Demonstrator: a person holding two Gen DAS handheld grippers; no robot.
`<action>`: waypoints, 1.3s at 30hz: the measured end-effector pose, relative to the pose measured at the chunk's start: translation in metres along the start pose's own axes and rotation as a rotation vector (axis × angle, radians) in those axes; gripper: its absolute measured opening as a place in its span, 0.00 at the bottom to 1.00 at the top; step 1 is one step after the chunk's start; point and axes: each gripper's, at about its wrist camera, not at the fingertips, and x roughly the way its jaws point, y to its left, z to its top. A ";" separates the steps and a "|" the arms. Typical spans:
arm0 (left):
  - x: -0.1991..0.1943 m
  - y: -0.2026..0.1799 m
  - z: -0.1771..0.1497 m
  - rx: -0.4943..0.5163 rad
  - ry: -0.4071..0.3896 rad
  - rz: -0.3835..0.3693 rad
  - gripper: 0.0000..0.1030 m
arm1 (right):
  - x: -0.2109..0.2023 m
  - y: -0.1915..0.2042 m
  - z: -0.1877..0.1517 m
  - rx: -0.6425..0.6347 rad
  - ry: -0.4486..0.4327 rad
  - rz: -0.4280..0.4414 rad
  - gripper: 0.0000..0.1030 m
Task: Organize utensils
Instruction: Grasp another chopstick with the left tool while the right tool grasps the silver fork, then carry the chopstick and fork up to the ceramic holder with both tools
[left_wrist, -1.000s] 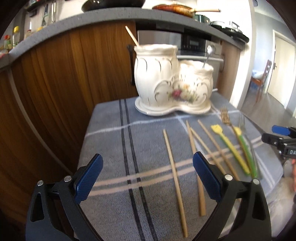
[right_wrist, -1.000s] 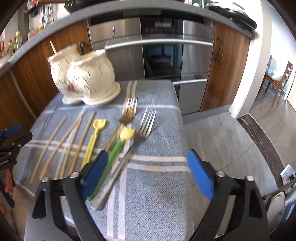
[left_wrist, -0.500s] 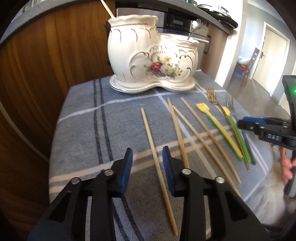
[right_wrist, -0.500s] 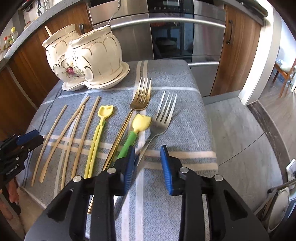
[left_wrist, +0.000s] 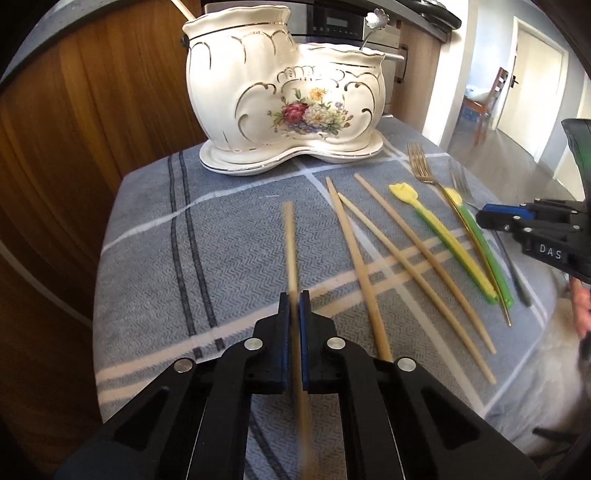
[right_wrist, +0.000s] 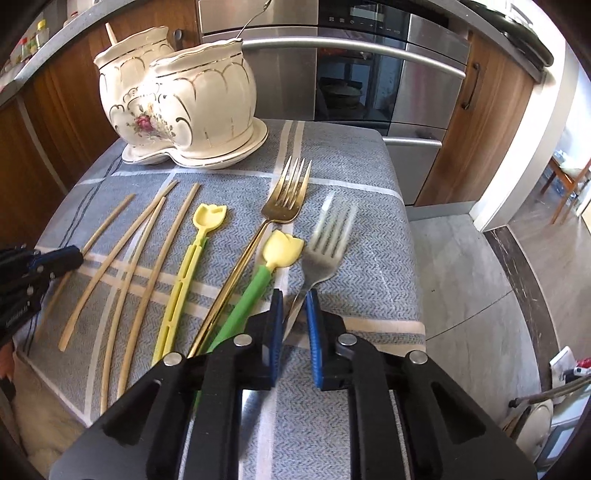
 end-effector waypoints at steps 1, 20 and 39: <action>0.000 0.001 0.000 0.008 0.002 0.003 0.05 | 0.000 0.000 0.000 -0.008 0.001 0.001 0.08; 0.006 0.010 0.011 0.002 0.036 0.031 0.05 | 0.003 -0.003 0.000 -0.059 -0.006 -0.011 0.05; -0.065 0.031 0.010 -0.047 -0.298 -0.002 0.05 | -0.074 -0.002 -0.003 -0.061 -0.442 0.048 0.05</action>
